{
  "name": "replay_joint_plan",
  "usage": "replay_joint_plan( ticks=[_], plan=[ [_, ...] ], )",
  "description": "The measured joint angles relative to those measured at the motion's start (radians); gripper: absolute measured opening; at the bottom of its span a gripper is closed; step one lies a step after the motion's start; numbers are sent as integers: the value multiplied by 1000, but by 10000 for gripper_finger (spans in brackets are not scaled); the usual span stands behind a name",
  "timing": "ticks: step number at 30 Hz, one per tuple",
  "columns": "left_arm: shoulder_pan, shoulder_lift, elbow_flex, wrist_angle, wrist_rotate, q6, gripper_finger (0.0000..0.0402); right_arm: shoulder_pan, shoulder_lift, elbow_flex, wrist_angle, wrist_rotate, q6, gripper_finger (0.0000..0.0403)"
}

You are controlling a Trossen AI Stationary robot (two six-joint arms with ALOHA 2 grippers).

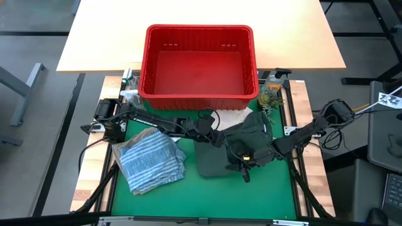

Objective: Fold Laundry from Bin
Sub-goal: Fold the green polo shirt

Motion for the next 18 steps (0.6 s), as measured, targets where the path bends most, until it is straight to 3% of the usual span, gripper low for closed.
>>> replay_joint_plan(
  ticks=[11, 18],
  plan=[
    [0, 0, 0, 10, -70, 0, 6, 0, -292, 0, -404, 152, -3, 9],
    [0, 0, 0, 25, -158, 1, 6, 0, -340, 0, -582, 183, 45, 7]
  ],
)
